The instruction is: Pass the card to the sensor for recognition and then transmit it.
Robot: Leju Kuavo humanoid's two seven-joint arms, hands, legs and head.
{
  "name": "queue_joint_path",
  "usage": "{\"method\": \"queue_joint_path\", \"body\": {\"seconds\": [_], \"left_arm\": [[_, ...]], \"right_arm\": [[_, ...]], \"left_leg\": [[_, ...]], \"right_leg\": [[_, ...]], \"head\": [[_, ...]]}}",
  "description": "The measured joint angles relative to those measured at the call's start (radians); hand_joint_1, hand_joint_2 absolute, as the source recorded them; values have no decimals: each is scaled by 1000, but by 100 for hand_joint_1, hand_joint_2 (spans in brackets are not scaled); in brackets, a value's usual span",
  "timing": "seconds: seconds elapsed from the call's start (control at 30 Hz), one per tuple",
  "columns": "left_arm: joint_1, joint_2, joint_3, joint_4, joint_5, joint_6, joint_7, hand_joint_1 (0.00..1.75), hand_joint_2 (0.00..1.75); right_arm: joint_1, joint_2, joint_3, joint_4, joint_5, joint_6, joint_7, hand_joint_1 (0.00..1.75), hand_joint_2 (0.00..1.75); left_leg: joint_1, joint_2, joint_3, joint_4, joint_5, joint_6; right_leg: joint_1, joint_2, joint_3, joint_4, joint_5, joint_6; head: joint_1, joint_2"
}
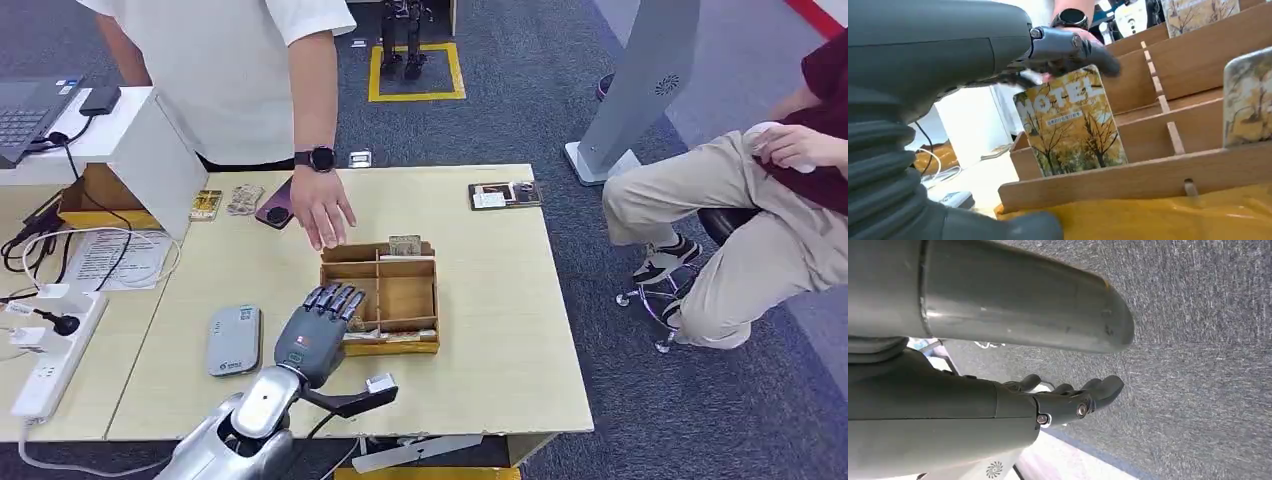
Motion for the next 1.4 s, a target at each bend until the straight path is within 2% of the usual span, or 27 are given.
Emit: {"method": "queue_joint_path", "body": {"seconds": [0.27, 0.43, 0.6, 0.93, 1.17, 1.4], "left_arm": [[7, -2, 1, 2, -11, 20, 7, 175, 175], [46, -16, 21, -3, -78, 135, 53, 175, 175], [65, -24, 55, -37, -118, 244, 57, 175, 175], [80, -34, 80, -61, -124, 254, 56, 175, 175], [90, -43, 106, -76, -148, 351, 29, 175, 175], [92, -50, 126, -79, -150, 367, -2, 175, 175]], "right_arm": [[1, 0, 0, 0, 0, 0, 0, 0, 0], [1, 0, 0, 0, 0, -1, 1, 0, 0], [1, 0, 0, 0, 2, -2, 2, 0, 0], [1, 0, 0, 0, 2, -2, 3, 0, 0], [1, 0, 0, 0, 8, -3, 4, 0, 0], [1, 0, 0, 0, 8, -3, 3, 0, 0]], "left_leg": [[0, 0, 0, 0, 0, 0], [0, 1, -1, 0, 0, 0], [0, 0, -2, 0, 0, 0], [0, 0, -2, 0, 0, 1], [0, 0, -2, 0, 0, 1], [0, 0, -2, 0, 0, 1]], "right_leg": [[0, 0, 0, 0, 0, 0], [0, 1, -1, 0, 0, 0], [0, 0, -2, 0, 0, 0], [0, 0, -1, 0, 0, 0], [0, 0, -1, 0, 0, 0], [0, 0, -1, 0, 0, 0]], "head": [[0, 0], [0, 0], [0, 0], [0, 0], [0, 0], [0, 0]]}}
